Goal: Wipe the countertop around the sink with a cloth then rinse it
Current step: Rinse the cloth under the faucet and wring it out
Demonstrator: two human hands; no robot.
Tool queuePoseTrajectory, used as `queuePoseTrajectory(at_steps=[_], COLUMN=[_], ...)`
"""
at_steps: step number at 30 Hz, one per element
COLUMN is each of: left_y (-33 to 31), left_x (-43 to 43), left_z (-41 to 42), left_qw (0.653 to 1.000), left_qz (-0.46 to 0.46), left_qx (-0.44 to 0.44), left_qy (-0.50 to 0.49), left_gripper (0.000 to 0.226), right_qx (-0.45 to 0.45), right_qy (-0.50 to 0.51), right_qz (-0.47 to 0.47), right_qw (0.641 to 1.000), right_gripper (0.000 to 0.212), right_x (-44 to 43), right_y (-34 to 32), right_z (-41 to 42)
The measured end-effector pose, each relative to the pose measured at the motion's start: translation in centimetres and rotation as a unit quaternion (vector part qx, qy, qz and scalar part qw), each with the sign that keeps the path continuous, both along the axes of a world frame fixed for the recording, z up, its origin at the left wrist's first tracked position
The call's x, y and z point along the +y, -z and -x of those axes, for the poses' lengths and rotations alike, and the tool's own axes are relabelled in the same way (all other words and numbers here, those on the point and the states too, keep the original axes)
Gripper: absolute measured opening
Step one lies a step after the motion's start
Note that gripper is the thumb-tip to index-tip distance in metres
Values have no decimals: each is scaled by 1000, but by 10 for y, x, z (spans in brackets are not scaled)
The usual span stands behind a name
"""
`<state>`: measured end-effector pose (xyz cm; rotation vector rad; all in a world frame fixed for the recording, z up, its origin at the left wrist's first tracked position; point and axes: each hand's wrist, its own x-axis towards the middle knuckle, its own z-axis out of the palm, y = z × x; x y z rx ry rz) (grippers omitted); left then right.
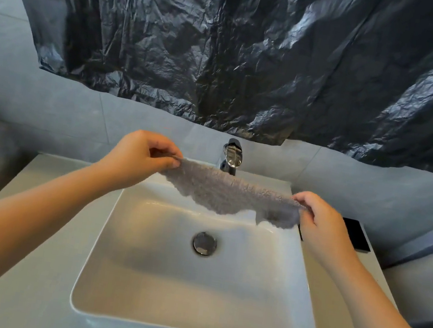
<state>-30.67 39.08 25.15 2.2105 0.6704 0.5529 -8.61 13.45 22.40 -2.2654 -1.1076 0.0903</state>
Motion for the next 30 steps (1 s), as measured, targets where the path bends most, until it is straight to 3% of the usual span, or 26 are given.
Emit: queuePoseTrajectory(at_steps=[4,8,11,17,27,30], left_y=[44,104,133,147,170,183], left_x=[-21,-44,-58,-57,-40,-27], left_z=[30,55,66,69,4,-16], left_qw=[994,966,948,937,980,978], left_qz=[44,75,83,127,85,57], left_qx=[80,223,279,294,180,203], left_qy=[53,107,132,139,19,-10], left_gripper=[24,19,21,10,16,16], right_qx=[7,56,105,154,115,122], right_qy=[-67,-141,-160,-163,-95,-78], right_qz=[112,266,301,286,246,247], right_qw=[991,952,934,932,958,958], right_gripper=[23,17,20,31,26,19], right_x=[-37,-60,-68,-64,-29,-18], right_y=[40,94,117,125,144,157], right_z=[26,49,63,59,18,-2])
